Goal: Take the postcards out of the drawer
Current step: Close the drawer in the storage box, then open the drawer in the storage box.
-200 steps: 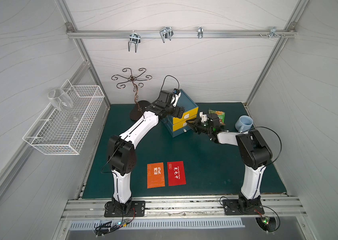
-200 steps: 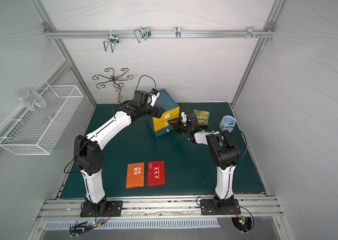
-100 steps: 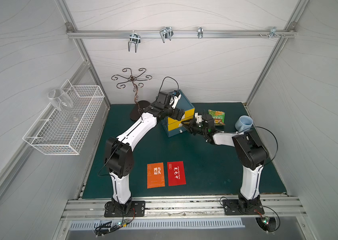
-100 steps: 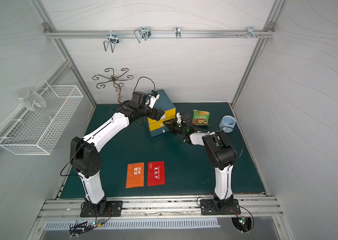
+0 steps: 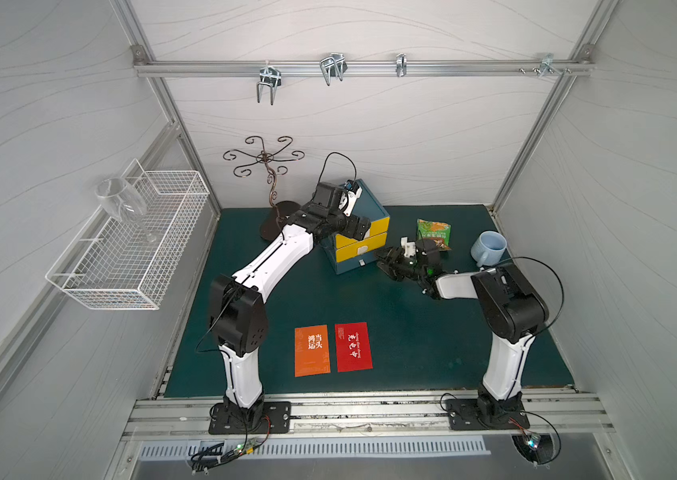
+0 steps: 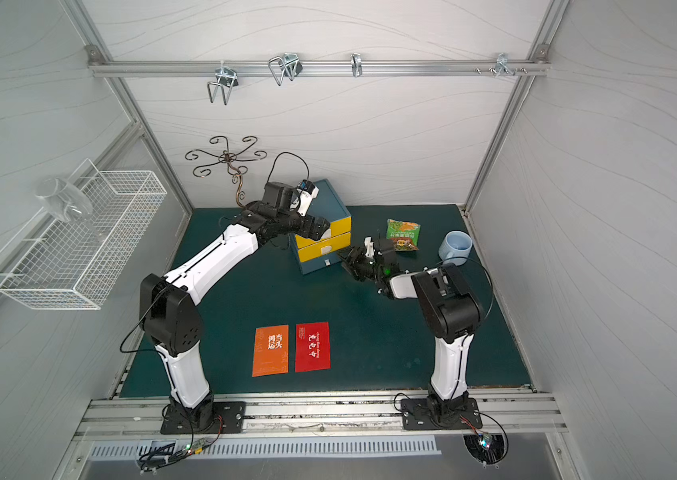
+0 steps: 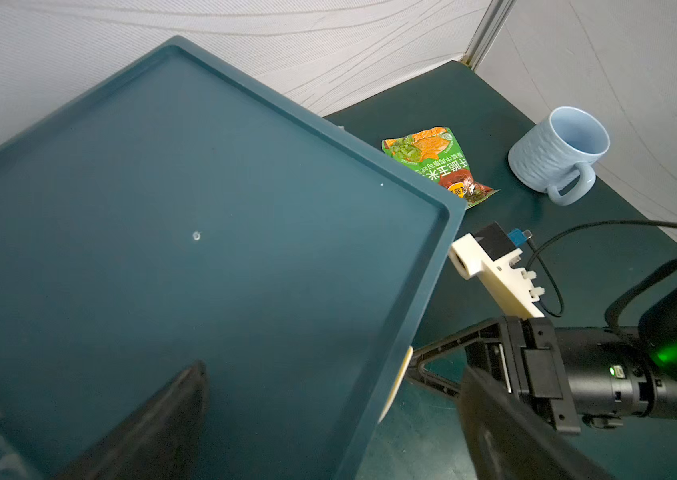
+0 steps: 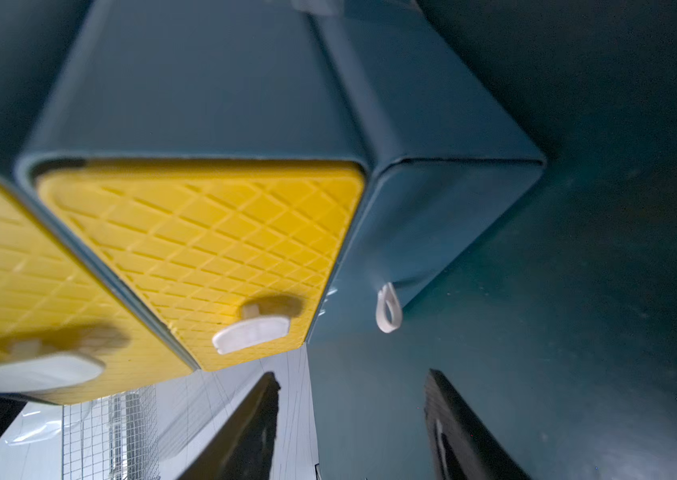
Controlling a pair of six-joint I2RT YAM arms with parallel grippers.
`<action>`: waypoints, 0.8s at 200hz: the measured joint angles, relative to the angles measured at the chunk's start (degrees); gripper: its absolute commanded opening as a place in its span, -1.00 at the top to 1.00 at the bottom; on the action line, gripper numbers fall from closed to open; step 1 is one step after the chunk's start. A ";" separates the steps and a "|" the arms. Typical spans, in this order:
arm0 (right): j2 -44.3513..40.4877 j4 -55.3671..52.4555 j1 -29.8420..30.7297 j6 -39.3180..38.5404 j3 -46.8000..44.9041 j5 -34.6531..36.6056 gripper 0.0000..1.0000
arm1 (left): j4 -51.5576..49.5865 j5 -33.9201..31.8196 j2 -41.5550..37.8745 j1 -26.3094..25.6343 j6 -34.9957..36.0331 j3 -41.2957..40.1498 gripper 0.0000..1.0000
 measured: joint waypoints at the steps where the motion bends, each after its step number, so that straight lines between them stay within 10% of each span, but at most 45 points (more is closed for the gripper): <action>1: 0.02 0.09 0.00 0.00 -0.07 -0.02 -0.15 | -0.02 0.00 0.02 0.00 -0.02 0.00 -0.97; 160: 14.21 19.45 3.80 9.79 3.52 1.27 0.03 | -0.50 -1.77 1.49 0.02 -1.09 1.77 -0.97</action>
